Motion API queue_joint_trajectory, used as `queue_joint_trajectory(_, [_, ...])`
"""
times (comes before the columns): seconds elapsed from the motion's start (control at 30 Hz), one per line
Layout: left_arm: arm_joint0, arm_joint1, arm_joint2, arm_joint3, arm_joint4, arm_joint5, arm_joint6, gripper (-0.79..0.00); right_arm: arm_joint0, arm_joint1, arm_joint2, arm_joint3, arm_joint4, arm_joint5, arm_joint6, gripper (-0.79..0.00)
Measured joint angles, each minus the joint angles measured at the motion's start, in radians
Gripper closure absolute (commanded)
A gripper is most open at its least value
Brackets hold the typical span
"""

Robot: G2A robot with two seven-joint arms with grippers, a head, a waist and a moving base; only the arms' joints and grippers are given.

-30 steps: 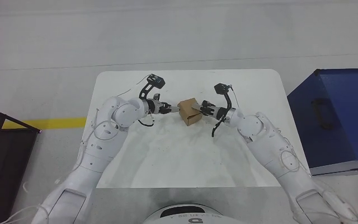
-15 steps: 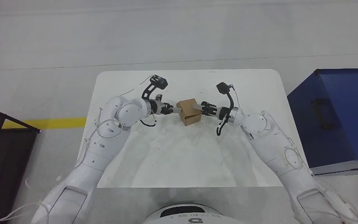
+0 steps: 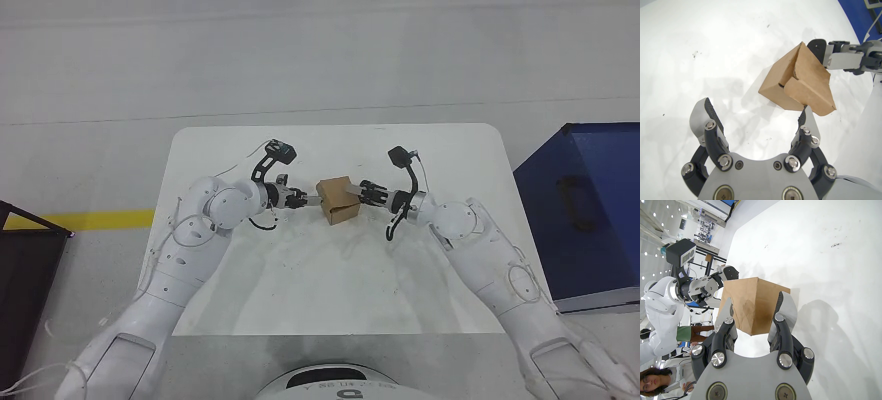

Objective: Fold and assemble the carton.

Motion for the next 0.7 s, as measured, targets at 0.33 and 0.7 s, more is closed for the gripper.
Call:
queue_joint_trajectory(0.33, [-0.083,-0.026,0.079,0.065,-0.008,0.052,0.009,-0.785,-0.01,-0.002,-0.006,-0.018,-0.029,0.017,-0.008,-0.413])
queue_joint_trajectory(0.7, [-0.062,-0.017,0.063,0.054,0.001,0.036,0.022,-0.785,-0.03,-0.003,-0.014,-0.05,-0.097,0.021,-0.044,-0.536])
